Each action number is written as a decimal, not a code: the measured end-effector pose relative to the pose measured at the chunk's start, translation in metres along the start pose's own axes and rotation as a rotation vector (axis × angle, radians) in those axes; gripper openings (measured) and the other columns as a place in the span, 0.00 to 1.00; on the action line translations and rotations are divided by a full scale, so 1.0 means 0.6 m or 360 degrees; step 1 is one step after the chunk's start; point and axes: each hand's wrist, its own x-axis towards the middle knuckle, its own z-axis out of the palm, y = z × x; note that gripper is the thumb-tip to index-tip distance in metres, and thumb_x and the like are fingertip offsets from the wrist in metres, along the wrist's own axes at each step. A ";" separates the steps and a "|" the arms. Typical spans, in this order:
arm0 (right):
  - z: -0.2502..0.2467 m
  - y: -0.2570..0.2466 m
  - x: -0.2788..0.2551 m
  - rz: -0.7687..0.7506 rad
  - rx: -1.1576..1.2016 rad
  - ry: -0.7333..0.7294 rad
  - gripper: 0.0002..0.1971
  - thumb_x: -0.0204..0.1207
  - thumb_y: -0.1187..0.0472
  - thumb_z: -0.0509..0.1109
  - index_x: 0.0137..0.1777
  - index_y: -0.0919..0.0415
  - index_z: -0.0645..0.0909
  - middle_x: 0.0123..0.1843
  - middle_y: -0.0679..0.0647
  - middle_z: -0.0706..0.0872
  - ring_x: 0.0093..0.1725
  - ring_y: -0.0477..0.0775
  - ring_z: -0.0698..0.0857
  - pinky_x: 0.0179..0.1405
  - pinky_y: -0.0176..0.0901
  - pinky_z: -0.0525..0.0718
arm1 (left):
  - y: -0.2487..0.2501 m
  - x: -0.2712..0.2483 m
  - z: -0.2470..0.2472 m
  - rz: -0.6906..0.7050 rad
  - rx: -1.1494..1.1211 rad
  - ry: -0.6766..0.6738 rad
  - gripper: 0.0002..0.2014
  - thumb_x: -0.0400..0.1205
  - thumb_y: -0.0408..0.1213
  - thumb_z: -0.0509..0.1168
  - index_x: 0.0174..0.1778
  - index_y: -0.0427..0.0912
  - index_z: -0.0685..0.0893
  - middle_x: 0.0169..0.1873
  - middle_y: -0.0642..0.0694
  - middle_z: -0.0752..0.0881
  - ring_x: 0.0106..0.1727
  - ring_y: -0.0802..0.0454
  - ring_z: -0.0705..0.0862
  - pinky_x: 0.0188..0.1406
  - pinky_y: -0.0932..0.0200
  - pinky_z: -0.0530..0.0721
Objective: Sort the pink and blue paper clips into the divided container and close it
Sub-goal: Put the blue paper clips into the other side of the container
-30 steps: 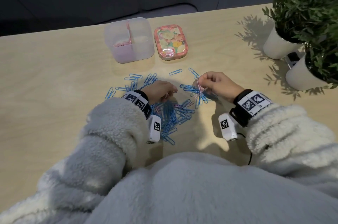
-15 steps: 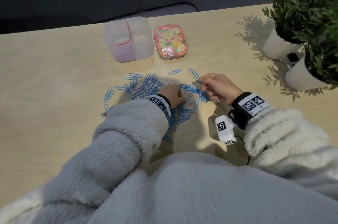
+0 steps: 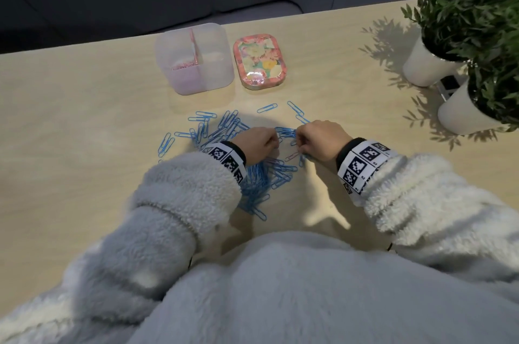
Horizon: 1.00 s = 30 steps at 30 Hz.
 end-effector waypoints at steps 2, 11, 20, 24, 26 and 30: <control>-0.006 -0.003 0.003 -0.0050 -0.0086 -0.0081 0.05 0.71 0.62 0.67 0.45 0.56 0.82 0.50 0.56 0.87 0.52 0.63 0.84 0.39 0.43 0.69 | -0.002 -0.006 0.002 0.0049 0.0069 -0.0061 0.10 0.82 0.38 0.61 0.54 0.38 0.81 0.54 0.40 0.84 0.56 0.43 0.81 0.51 0.56 0.75; -0.013 0.029 -0.002 -0.0013 0.1266 0.0163 0.14 0.76 0.71 0.66 0.32 0.53 0.74 0.31 0.47 0.77 0.28 0.36 0.77 0.34 0.31 0.73 | -0.011 -0.016 0.002 0.0008 0.0002 0.0014 0.10 0.83 0.36 0.60 0.54 0.35 0.82 0.55 0.38 0.83 0.57 0.42 0.80 0.54 0.56 0.75; 0.024 -0.019 -0.013 0.0020 0.0275 0.0118 0.12 0.65 0.52 0.76 0.46 0.51 0.82 0.38 0.46 0.80 0.41 0.51 0.77 0.40 0.41 0.69 | -0.030 -0.018 -0.016 -0.0117 -0.0333 -0.0011 0.12 0.80 0.41 0.65 0.50 0.35 0.85 0.45 0.44 0.83 0.46 0.49 0.79 0.42 0.60 0.74; 0.033 -0.016 -0.014 -0.0011 0.0325 0.0077 0.06 0.67 0.55 0.74 0.37 0.49 0.78 0.29 0.45 0.74 0.40 0.52 0.77 0.39 0.41 0.68 | -0.042 -0.023 -0.020 -0.0150 -0.0560 -0.0011 0.10 0.80 0.39 0.67 0.45 0.35 0.86 0.36 0.45 0.83 0.36 0.54 0.78 0.32 0.71 0.74; 0.036 -0.014 -0.016 0.0001 0.0378 0.0113 0.09 0.67 0.55 0.75 0.38 0.49 0.76 0.27 0.44 0.74 0.39 0.53 0.77 0.38 0.41 0.68 | -0.043 -0.024 -0.022 -0.0206 -0.0634 0.0012 0.07 0.80 0.39 0.66 0.42 0.38 0.84 0.30 0.51 0.80 0.30 0.59 0.75 0.22 0.79 0.71; 0.041 -0.013 -0.015 0.0101 0.0463 0.0103 0.09 0.67 0.55 0.76 0.37 0.52 0.78 0.29 0.45 0.77 0.39 0.53 0.78 0.39 0.41 0.69 | -0.047 -0.027 -0.028 -0.0231 -0.0834 0.0093 0.05 0.81 0.35 0.64 0.45 0.37 0.81 0.31 0.53 0.82 0.29 0.63 0.79 0.21 0.83 0.72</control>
